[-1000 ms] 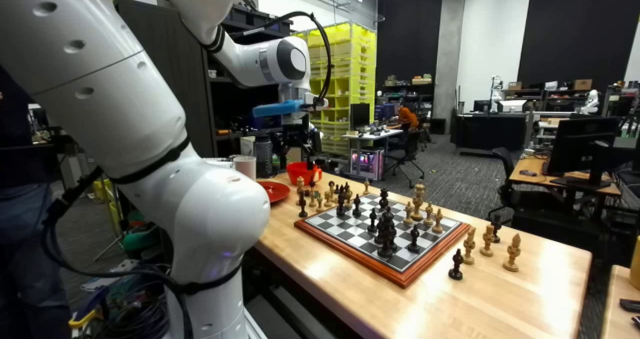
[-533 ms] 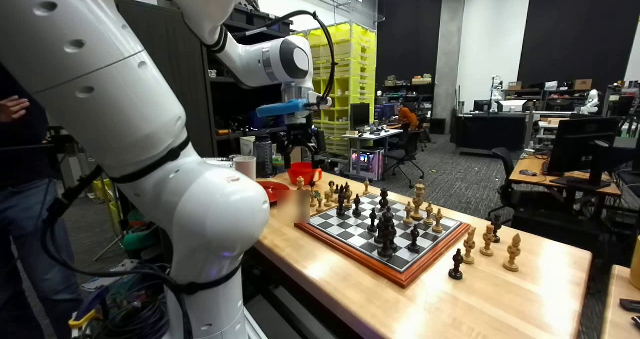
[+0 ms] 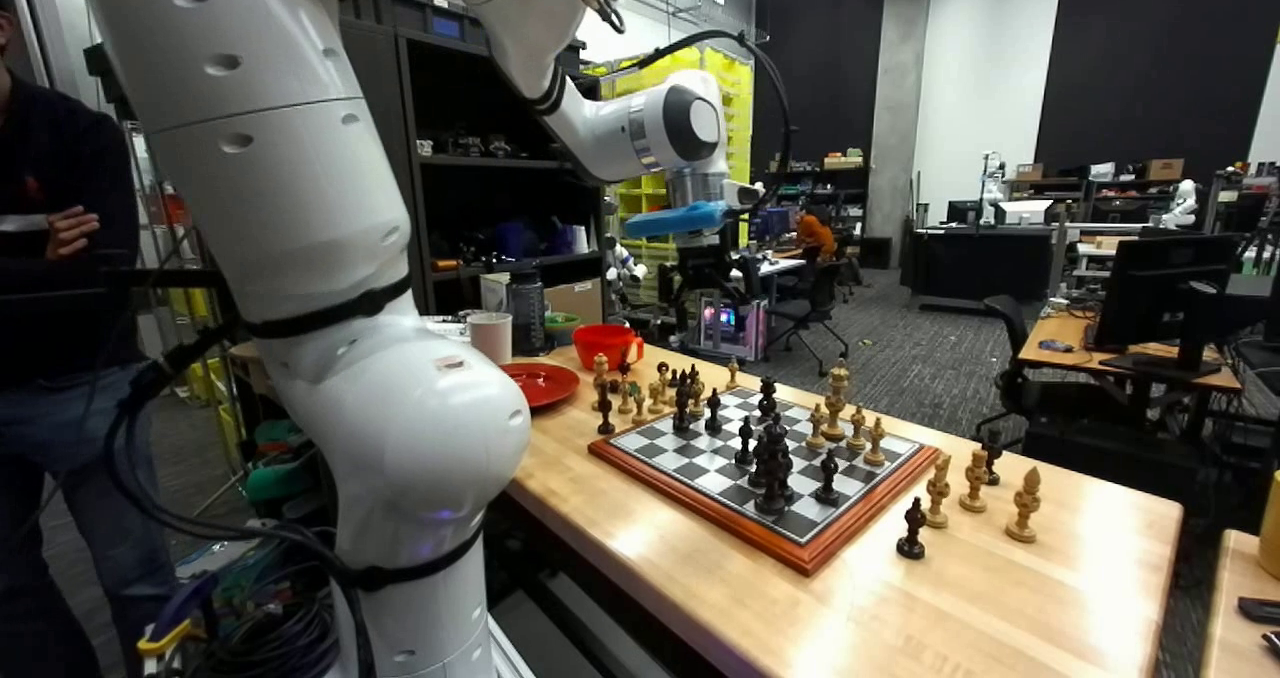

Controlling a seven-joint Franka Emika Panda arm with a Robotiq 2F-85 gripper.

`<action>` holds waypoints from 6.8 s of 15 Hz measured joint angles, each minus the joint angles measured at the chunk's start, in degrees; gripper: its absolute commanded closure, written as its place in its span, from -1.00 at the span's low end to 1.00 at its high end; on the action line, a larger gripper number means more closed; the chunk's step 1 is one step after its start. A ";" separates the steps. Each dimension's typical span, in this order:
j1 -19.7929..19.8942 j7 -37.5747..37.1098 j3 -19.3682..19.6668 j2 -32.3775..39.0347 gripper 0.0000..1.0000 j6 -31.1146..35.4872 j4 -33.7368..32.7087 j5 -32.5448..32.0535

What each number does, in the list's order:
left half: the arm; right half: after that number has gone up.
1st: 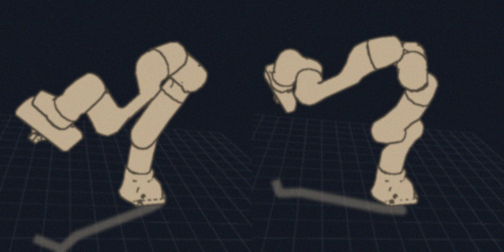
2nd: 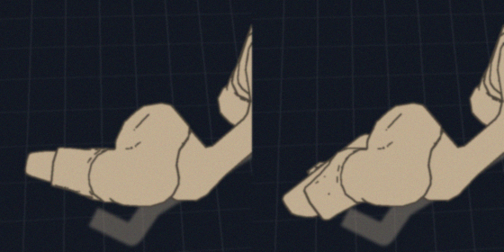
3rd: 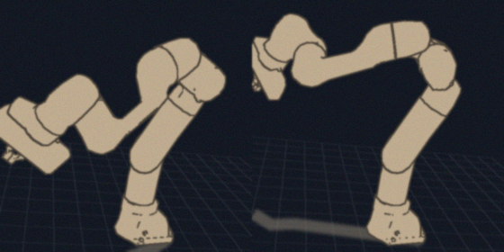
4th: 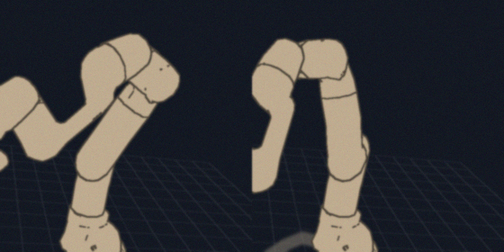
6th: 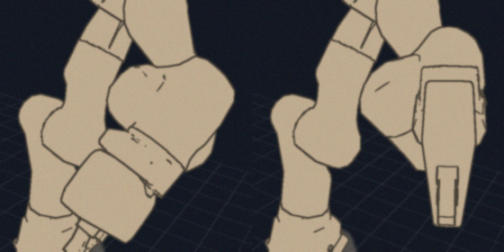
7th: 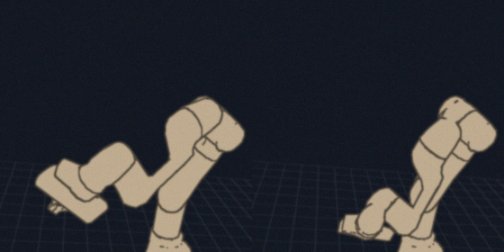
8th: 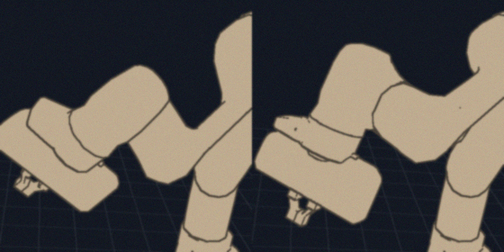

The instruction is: Move a chess piece forward on the chess board

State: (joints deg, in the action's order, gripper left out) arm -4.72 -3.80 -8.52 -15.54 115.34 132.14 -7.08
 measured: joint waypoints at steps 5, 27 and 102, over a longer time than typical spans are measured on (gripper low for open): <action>2.37 2.38 4.02 11.99 -1.00 2.14 -10.84 -0.21; 4.55 3.24 8.53 30.70 0.10 1.84 -27.85 1.24; 4.95 6.02 8.38 34.87 0.85 -1.06 -35.02 1.65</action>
State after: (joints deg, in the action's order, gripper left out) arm 0.23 2.22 -0.14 19.33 114.28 97.12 -5.43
